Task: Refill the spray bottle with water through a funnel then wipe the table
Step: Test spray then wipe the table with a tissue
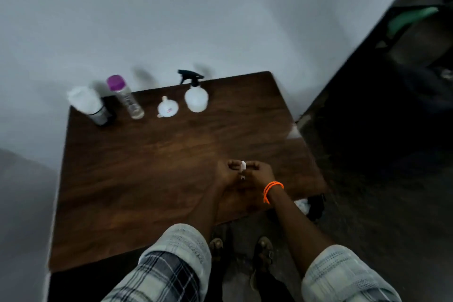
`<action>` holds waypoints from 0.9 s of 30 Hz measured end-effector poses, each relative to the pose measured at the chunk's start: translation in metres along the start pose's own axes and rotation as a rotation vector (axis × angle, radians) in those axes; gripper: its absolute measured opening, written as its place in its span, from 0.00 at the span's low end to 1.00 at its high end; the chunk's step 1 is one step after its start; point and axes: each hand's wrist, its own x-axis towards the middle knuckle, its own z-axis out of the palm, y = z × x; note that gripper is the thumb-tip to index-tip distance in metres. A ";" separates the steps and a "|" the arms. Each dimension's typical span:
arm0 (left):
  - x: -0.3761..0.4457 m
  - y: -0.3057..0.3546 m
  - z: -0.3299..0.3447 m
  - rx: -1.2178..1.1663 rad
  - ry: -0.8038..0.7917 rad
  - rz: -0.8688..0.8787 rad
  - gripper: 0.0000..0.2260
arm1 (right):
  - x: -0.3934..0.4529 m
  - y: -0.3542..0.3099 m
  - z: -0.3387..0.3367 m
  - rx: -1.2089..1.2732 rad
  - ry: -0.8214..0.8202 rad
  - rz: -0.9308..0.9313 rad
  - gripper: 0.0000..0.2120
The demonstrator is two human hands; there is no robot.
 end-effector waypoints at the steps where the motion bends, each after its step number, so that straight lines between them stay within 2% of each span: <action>1: -0.002 0.007 0.017 -0.022 -0.028 0.003 0.13 | 0.001 0.003 -0.017 0.014 0.028 0.008 0.09; 8: 0.002 0.033 0.162 0.004 -0.244 0.006 0.13 | 0.006 0.039 -0.147 0.183 0.223 0.087 0.11; 10: 0.025 0.014 0.210 0.094 -0.305 0.016 0.11 | 0.010 0.051 -0.184 0.165 0.275 0.101 0.12; 12: 0.022 0.029 0.242 0.214 -0.331 0.018 0.09 | 0.019 0.065 -0.216 0.111 0.313 0.122 0.14; 15: -0.001 0.072 0.279 0.404 -0.381 0.043 0.06 | 0.040 0.096 -0.263 0.054 0.355 0.144 0.15; 17: -0.005 0.087 0.304 0.475 -0.406 0.057 0.07 | 0.055 0.115 -0.289 0.030 0.378 0.140 0.15; 19: -0.006 0.099 0.326 0.531 -0.432 0.067 0.09 | 0.048 0.103 -0.308 -0.004 0.418 0.164 0.15; 22: -0.004 0.112 0.352 0.581 -0.464 0.074 0.10 | 0.048 0.095 -0.336 -0.053 0.492 0.181 0.09; 27: 0.008 0.125 0.380 0.699 -0.520 0.159 0.14 | 0.070 0.104 -0.367 -0.028 0.517 0.198 0.11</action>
